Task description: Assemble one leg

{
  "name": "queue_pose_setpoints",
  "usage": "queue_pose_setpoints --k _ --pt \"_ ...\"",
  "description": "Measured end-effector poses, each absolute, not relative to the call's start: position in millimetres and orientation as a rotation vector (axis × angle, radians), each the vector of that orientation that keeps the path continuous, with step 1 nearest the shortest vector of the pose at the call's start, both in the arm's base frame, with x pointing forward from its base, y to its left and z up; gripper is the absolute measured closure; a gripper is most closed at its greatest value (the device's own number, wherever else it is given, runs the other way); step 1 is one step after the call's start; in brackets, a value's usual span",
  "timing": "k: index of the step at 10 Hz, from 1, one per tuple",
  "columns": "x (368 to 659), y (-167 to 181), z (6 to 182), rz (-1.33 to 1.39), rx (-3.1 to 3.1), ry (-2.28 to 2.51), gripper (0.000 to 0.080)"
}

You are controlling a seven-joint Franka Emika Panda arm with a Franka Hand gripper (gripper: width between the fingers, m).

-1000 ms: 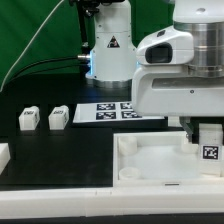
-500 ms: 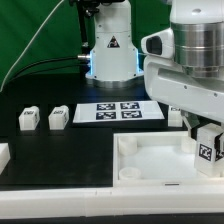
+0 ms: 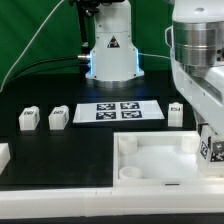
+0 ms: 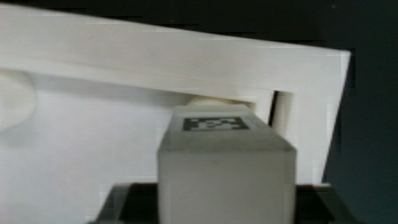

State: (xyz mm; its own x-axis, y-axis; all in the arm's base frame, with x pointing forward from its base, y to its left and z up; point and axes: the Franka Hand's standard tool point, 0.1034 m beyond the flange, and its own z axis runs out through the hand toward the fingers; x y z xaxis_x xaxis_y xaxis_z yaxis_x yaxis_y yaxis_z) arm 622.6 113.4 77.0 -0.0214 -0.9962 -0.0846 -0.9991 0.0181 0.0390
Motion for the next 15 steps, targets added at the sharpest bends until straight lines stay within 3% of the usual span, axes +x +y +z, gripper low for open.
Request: queue_pose_setpoints --k 3,4,5,6,7,15 --pt "623.2 112.1 76.9 0.148 -1.979 2.393 0.0505" --pt "622.9 112.9 76.6 0.149 -1.982 2.391 0.0427" --pt "622.9 113.1 76.5 0.149 -1.996 2.379 0.0262" --pt "622.7 113.4 76.3 0.149 -2.032 2.346 0.0262" --pt "622.6 113.9 76.1 0.149 -2.033 2.345 0.0174" --pt "620.8 114.8 74.0 0.11 -2.826 1.241 0.0151"
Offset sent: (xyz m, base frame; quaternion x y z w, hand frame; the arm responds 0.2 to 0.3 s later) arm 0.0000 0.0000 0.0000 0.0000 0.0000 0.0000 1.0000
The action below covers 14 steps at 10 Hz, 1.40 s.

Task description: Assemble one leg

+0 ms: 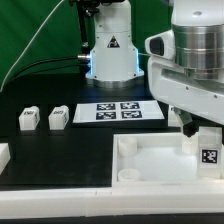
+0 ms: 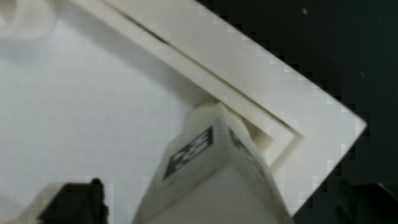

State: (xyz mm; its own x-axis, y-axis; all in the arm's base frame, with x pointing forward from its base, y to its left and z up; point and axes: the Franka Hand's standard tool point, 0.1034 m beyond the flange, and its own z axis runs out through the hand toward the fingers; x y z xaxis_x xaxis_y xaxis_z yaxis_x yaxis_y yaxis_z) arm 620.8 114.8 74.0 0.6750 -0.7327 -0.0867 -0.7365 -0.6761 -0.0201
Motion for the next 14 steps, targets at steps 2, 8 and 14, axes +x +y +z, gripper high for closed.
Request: queue_pose_setpoints --k 2,8,14 --pt "620.6 114.2 73.8 0.093 -2.967 0.866 0.0151" --pt "621.2 110.3 73.7 0.08 -3.057 0.403 0.0151" --pt "621.2 110.2 73.7 0.082 -3.045 0.484 0.0509"
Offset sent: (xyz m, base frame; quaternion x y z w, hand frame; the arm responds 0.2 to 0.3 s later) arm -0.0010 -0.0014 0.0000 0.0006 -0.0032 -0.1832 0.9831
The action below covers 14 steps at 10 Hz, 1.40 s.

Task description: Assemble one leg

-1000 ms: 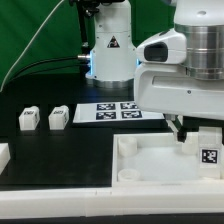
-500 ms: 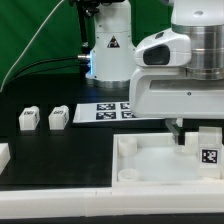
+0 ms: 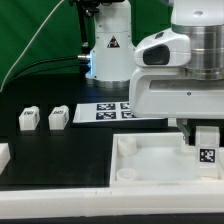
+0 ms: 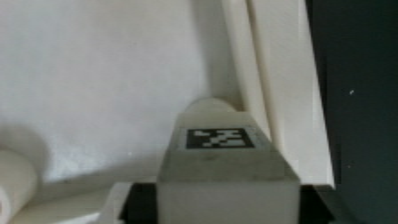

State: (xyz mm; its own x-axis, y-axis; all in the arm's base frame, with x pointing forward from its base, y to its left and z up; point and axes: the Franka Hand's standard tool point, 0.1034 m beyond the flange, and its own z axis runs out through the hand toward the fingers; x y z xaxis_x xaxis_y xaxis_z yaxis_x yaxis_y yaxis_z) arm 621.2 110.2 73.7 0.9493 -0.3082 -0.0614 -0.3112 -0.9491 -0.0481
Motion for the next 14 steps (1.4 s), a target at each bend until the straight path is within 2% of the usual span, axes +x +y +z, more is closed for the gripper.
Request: queue_pose_setpoints --k 4,8,14 --pt "621.0 112.0 73.5 0.098 -2.928 0.972 0.0509" --pt "618.8 116.6 72.6 0.121 -2.614 1.659 0.0508" --pt "621.0 116.7 73.4 0.129 -2.042 2.342 0.0508"
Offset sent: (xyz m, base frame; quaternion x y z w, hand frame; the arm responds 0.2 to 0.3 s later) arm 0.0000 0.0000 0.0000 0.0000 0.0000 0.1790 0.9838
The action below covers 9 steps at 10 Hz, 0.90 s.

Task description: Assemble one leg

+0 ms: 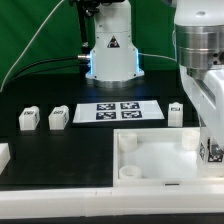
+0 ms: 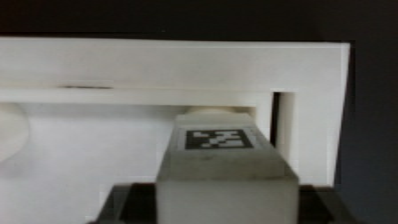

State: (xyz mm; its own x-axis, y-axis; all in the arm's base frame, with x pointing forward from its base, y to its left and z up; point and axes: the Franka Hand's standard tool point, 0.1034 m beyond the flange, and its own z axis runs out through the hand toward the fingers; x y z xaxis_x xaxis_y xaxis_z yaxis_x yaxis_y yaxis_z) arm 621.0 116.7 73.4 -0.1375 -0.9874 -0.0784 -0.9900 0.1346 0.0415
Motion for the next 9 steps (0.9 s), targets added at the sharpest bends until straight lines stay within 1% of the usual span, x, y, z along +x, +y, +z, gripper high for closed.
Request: queue_pose_setpoints --k 3,6,7,8,9 --pt "621.9 116.1 73.7 0.132 -1.822 2.519 0.0508" --pt "621.6 117.1 73.4 0.135 -1.872 2.478 0.0508" --pt "621.5 117.2 73.4 0.134 -1.903 2.453 0.0238" --pt "621.5 117.5 73.3 0.133 -1.949 2.414 0.0238" --pt "621.4 118.0 73.3 0.136 -1.946 2.414 0.0169"
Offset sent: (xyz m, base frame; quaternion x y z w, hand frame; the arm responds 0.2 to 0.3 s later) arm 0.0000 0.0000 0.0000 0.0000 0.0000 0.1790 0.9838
